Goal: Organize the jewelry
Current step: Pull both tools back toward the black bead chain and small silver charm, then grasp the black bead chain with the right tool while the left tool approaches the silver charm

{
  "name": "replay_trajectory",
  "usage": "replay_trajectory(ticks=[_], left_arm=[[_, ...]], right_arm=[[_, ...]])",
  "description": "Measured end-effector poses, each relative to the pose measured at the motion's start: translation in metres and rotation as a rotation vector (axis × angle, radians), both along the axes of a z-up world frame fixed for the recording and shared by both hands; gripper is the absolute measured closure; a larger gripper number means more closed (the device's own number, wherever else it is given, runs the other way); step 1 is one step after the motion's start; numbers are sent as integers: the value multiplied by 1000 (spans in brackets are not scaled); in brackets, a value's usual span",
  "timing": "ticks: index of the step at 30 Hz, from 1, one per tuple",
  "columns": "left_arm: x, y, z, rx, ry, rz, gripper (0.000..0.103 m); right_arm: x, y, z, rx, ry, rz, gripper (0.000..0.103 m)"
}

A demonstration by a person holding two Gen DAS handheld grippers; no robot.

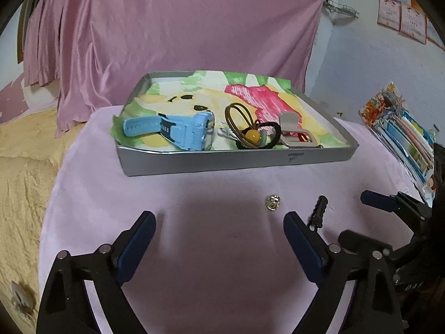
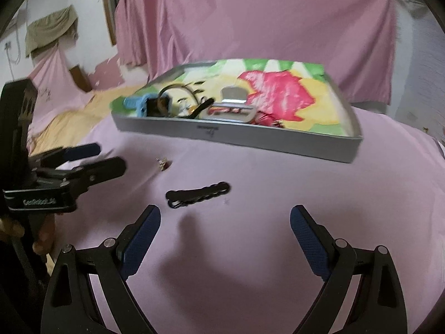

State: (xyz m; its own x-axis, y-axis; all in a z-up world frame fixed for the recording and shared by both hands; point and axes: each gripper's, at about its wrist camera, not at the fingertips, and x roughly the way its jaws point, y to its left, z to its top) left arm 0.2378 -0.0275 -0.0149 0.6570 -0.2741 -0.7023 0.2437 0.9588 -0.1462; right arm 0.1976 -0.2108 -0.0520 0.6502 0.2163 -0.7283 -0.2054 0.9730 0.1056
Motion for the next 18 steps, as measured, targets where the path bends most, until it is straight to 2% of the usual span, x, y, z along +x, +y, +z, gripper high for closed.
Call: replay_trajectory(ticks=[11, 18], left_arm=[[11, 3, -4, -6, 29, -11, 14], [16, 6, -7, -28, 47, -17, 21]], right_arm=[[26, 13, -3, -68, 82, 48, 12], [40, 19, -3, -108, 94, 58, 12]])
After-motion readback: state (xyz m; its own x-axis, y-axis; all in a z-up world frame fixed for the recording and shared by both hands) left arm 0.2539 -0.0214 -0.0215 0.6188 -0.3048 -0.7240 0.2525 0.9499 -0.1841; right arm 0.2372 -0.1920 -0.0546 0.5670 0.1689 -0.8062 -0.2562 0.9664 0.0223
